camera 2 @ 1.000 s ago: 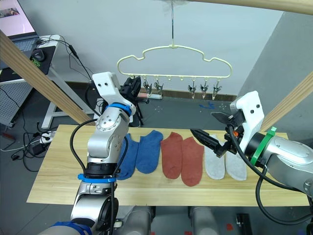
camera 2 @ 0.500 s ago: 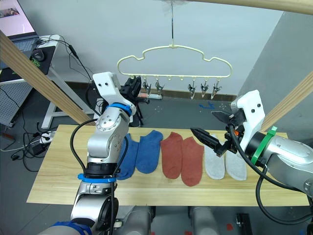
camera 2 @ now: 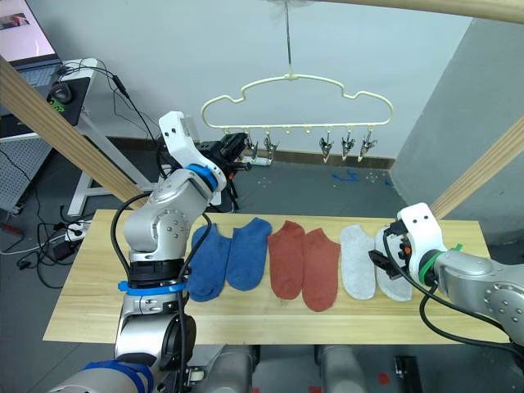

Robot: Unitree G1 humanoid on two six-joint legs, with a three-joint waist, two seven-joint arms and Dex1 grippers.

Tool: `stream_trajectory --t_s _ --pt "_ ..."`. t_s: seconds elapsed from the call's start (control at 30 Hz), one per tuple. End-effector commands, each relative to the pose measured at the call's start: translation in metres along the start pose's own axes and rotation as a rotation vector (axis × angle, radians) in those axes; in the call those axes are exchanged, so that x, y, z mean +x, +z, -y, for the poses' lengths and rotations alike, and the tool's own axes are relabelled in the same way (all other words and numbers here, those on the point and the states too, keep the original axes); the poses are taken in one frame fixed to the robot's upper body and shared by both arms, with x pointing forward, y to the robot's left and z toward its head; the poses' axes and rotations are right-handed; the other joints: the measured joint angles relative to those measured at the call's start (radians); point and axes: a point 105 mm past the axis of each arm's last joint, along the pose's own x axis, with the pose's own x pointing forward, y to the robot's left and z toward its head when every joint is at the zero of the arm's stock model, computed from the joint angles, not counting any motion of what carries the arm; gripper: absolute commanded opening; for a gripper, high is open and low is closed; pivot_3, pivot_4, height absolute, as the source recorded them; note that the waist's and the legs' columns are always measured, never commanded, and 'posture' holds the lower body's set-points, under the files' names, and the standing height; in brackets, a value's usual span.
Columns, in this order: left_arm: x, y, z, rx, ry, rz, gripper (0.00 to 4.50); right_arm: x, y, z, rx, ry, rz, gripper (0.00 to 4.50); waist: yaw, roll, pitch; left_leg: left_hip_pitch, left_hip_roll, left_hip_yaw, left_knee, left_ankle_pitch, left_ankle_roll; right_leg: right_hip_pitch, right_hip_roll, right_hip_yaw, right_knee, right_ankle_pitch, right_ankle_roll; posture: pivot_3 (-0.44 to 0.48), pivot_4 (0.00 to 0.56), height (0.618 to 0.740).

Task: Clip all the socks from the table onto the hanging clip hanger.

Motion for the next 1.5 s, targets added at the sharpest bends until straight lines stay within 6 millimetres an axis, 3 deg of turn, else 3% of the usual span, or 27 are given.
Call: stream_trajectory --t_s 0.03,0.23,0.47,0.7,1.03,1.13,1.2,1.5 --pt "-0.004 0.017 0.004 -0.044 -0.053 -0.002 0.31 0.013 -0.012 0.013 -0.004 -0.041 -0.049 4.5 0.0 0.0 0.0 0.0 0.0 0.0 0.0 0.0 0.0 0.0 0.0 0.0 0.0 0.0 0.0 0.009 0.336 0.74" --pt "-0.006 0.018 0.005 -0.051 -0.065 -0.034 0.31 0.038 -0.023 0.035 -0.025 -0.108 -0.094 4.5 0.0 0.001 0.001 0.0 0.0 0.0 0.0 0.0 0.0 0.0 0.0 0.001 0.0 0.0 0.0 0.03 0.338 0.74" --pt "-0.007 0.015 0.008 -0.02 -0.067 -0.054 0.31 0.062 -0.017 0.055 -0.072 -0.177 -0.086 4.5 0.0 0.001 0.002 0.0 0.0 0.0 0.0 0.0 0.0 0.0 0.0 0.001 0.0 0.0 0.0 0.038 0.334 0.74" --pt "-0.009 0.015 0.008 -0.011 -0.065 -0.063 0.31 0.083 -0.006 0.057 -0.057 -0.164 -0.067 4.5 0.003 0.001 0.002 0.0 0.0 0.0 0.0 0.0 0.0 0.0 0.0 0.001 0.0 0.0 0.0 0.055 0.328 0.74" --pt "-0.009 0.016 0.006 -0.018 -0.067 -0.093 0.31 0.095 -0.026 0.058 0.011 -0.15 -0.125 4.5 0.004 0.001 0.002 0.001 0.0 0.0 0.0 0.0 0.0 0.001 0.0 0.001 0.0 0.002 0.003 0.074 0.327 0.74" --pt "-0.009 0.016 0.006 -0.017 -0.067 -0.095 0.31 0.096 -0.028 0.056 0.021 -0.144 -0.126 3.91 0.004 0.001 0.002 0.001 0.0 0.0 0.001 0.0 0.0 0.001 0.0 0.001 0.0 0.003 0.004 0.076 0.326 0.74" --pt "-0.009 0.017 0.006 -0.018 -0.067 -0.097 0.31 0.096 -0.028 0.054 0.019 -0.137 -0.127 3.29 0.005 0.001 0.002 0.001 0.0 0.0 0.001 0.0 0.0 0.001 0.0 0.001 0.0 0.003 0.004 0.077 0.326 0.74" --pt "-0.01 0.016 0.003 -0.082 -0.087 -0.121 0.31 0.097 -0.029 0.054 0.017 -0.135 -0.133 0.08 0.008 0.001 0.002 0.001 0.0 0.0 0.001 0.0 -0.001 0.001 -0.001 0.001 0.0 0.004 0.004 0.077 0.325 0.74"
